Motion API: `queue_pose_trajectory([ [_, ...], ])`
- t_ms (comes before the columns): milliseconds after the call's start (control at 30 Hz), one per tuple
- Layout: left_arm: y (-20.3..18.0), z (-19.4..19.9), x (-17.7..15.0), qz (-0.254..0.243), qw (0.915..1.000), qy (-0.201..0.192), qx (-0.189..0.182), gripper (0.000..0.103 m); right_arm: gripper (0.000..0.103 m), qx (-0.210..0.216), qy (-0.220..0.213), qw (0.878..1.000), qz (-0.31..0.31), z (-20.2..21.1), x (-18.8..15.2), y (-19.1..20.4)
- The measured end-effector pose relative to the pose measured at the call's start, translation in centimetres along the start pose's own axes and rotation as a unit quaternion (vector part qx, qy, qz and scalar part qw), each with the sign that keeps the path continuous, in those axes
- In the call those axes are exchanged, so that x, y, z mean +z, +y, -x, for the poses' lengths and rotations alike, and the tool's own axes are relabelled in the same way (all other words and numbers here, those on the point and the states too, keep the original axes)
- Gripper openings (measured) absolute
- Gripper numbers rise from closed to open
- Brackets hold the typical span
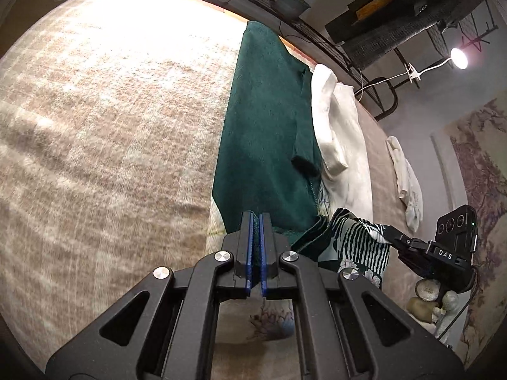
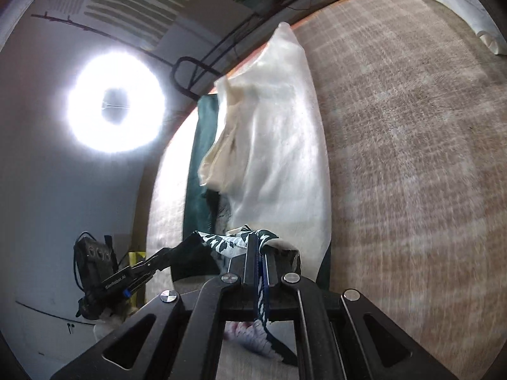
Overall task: Fold small clothes
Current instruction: 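Grasp the shirt hem with both tools and lift it toward the collar, then lay the hem onto the shirt's middle and open both tools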
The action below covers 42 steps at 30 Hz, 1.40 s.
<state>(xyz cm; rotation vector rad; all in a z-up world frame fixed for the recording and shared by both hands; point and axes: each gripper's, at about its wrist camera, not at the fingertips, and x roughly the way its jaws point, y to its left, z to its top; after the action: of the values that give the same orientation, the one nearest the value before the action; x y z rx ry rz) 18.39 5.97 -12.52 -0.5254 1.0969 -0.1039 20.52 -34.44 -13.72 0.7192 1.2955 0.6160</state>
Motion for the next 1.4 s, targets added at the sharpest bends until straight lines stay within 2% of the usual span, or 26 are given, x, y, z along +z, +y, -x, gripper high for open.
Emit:
queue_pose_trajectory([
  [267,-0.1,-0.7,1.4,0.004,1.0000,-0.007,0.006,0.002,0.000,-0.004,-0.004,1.000,-0.009,-0.7,1.2,-0.6],
  [333,-0.2,-0.8,1.7,0.002,1.0000,-0.005,0.006,0.020,0.004,-0.007,-0.005,1.000,-0.007,-0.8,1.5,-0.7],
  [367,-0.2,-0.6,1.7,0.003,0.9999,-0.010,0.007,0.044,0.005,-0.007,-0.003,1.000,-0.004,-0.6,1.4,-0.7],
  [400,-0.1,-0.4,1.7,0.005,0.9998,-0.019,0.007,0.057,0.005,-0.008,-0.004,1.000,-0.001,-0.3,1.1,-0.8],
  [467,-0.1,0.1,1.8,0.004,0.9994,-0.034,0.006,0.057,0.005,-0.013,-0.008,1.000,0.010,-0.1,1.1,-0.5],
  [500,-0.2,0.3,1.9,-0.001,0.9994,-0.035,0.008,0.057,0.011,-0.014,-0.007,1.000,0.013,-0.2,1.2,-0.3],
  [533,-0.4,0.5,1.9,-0.006,0.9992,-0.038,0.010,0.057,0.026,-0.015,-0.009,1.000,0.011,-0.2,1.3,-0.3],
  [567,-0.6,0.7,1.9,-0.012,0.9990,-0.042,0.011,0.057,0.029,-0.018,-0.010,1.000,0.009,-0.2,1.3,-0.3],
  [767,-2.3,1.0,1.1,-0.069,0.9953,-0.052,0.043,0.057,0.029,-0.058,-0.021,0.997,0.053,0.4,1.2,0.9],
  [867,-2.6,0.9,1.2,-0.076,0.9945,-0.054,0.047,0.057,0.029,-0.081,-0.028,0.993,0.087,0.8,1.0,1.8],
  [1000,-2.8,0.7,1.9,-0.084,0.9934,-0.056,0.055,0.057,0.029,-0.087,-0.036,0.990,0.101,1.5,1.7,1.9],
  [1100,-3.0,0.7,3.2,-0.090,0.9922,-0.061,0.061,0.057,0.030,-0.090,-0.039,0.989,0.112,1.8,2.4,1.9],
  [1200,-3.2,0.4,5.1,-0.096,0.9910,-0.067,0.064,0.057,0.036,-0.096,-0.039,0.987,0.127,1.8,3.5,1.9],
  [1400,-2.9,-2.1,9.5,-0.094,0.9921,-0.056,0.060,0.057,0.038,-0.121,-0.033,0.980,0.153,0.2,7.1,2.5],
])
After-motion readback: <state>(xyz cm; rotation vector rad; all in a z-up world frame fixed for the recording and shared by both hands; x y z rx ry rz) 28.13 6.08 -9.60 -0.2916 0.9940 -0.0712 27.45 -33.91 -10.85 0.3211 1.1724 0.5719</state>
